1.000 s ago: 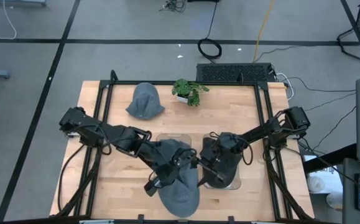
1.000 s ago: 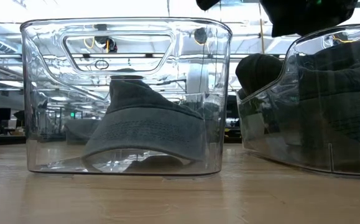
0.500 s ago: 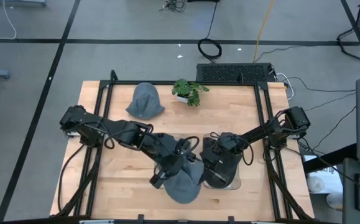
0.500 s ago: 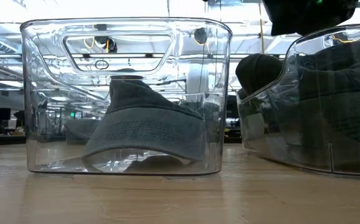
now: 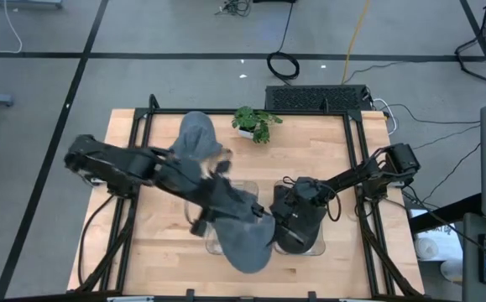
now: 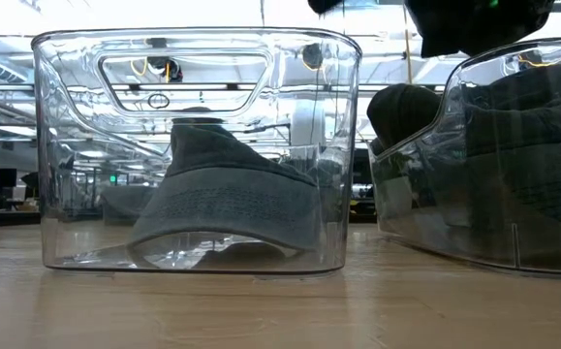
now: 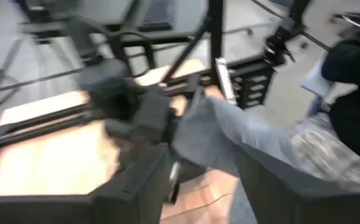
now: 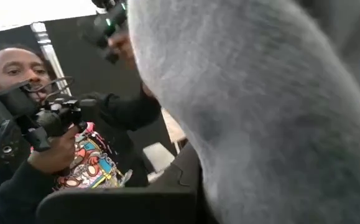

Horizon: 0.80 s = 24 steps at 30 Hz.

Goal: Pick & Place hat
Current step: Put the bottom gray cap into the left transparent bin

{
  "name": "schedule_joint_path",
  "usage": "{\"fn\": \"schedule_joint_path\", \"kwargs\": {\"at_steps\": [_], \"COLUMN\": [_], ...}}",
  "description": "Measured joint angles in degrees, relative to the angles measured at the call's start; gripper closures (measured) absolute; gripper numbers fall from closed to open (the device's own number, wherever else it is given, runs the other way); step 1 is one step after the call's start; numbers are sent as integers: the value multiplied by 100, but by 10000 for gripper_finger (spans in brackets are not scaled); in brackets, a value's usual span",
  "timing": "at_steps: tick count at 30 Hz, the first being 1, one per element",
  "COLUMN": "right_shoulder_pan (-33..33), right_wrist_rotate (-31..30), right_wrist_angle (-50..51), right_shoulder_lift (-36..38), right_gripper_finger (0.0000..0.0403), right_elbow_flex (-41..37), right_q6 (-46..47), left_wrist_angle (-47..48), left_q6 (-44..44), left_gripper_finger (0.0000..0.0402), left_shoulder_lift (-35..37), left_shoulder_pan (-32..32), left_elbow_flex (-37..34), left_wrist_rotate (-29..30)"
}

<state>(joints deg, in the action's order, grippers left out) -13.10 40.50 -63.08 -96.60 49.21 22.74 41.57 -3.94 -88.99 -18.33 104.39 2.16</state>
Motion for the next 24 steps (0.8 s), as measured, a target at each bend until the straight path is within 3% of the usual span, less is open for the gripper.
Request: {"fn": "schedule_joint_path", "kwargs": {"at_steps": [3,6,9,11,15,24], "right_shoulder_pan": [86,30,-130,-206,-241,-275], "right_wrist_rotate": [-665,-2128,-3494,-3926,-3974,-2632], "right_wrist_angle": [903,1951,2239,2169,2051,2192], "right_shoulder_lift": [276,555,594,529,238,103], "right_gripper_finger": [402,402,402,402,402,403], "right_elbow_flex": [-2,-2,-2,-4,-1,-4], "right_q6": [-167,-1011,-1667,-1932,-1914,-1738], "left_wrist_angle": [337,471,502,512,526,629], "left_q6": [182,455,669,711,692,714], "left_gripper_finger": [181,169,166,168,176,181], "left_shoulder_lift": [378,609,723,739,712,601], "left_shoulder_pan": [1,1,1,1,1,1], "left_elbow_flex": [7,7,7,7,7,5], "left_wrist_rotate": [461,971,1297,1402,1420,1449]}}
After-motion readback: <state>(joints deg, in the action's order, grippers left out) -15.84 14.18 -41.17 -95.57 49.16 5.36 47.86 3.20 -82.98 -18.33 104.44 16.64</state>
